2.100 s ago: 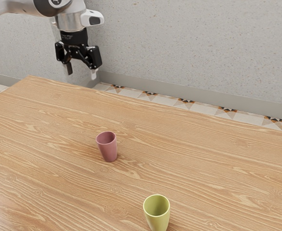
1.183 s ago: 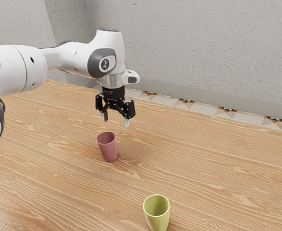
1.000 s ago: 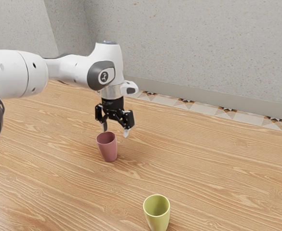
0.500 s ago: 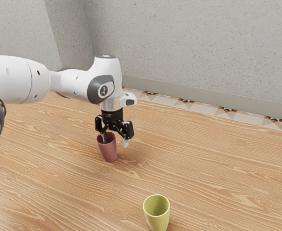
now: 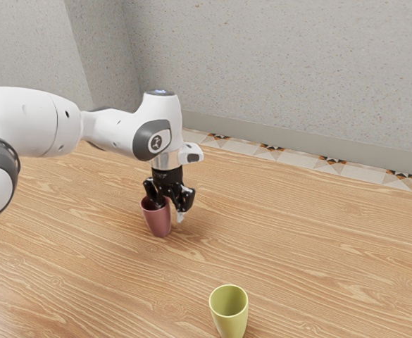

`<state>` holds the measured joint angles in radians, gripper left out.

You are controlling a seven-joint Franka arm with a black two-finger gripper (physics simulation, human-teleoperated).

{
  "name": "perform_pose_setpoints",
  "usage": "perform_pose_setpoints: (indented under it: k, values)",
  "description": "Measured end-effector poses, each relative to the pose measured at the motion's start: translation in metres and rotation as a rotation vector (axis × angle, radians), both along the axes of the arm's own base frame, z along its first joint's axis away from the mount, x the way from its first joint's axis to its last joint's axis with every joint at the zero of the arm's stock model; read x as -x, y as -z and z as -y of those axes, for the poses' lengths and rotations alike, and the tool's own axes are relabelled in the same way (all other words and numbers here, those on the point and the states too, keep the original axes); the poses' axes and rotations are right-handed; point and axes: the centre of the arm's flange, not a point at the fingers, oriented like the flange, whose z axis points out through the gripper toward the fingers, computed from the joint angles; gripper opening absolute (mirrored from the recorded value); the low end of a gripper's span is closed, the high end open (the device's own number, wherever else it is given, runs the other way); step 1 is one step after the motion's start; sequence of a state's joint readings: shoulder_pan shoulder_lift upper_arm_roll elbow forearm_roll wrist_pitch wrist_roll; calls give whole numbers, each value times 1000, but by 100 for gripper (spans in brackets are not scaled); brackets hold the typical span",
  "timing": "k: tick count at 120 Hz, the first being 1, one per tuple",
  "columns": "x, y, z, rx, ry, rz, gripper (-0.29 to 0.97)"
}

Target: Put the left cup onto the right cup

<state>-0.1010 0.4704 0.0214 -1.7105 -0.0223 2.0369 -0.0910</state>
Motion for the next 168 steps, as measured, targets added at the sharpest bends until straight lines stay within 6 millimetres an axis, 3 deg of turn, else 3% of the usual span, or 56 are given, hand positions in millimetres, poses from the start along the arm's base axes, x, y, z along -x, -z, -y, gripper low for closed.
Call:
perform_pose_setpoints:
  k: [13,28,55,72,90,116,129,141,168]
  values:
    - [-1,-2,0,-8,9,10,10]
    - [-2,-4,-1,-7,8,16,-1]
    - [-3,-9,-4,-11,8,25,-7]
    - [-3,-33,-3,-15,16,51,-7]
    - [8,-88,36,-4,78,107,-8]
    - [40,-139,132,48,228,158,-8]
    - [58,-146,177,68,296,159,-8]
    - [69,-147,201,77,328,156,-8]
    - [89,-145,220,74,343,133,-8]
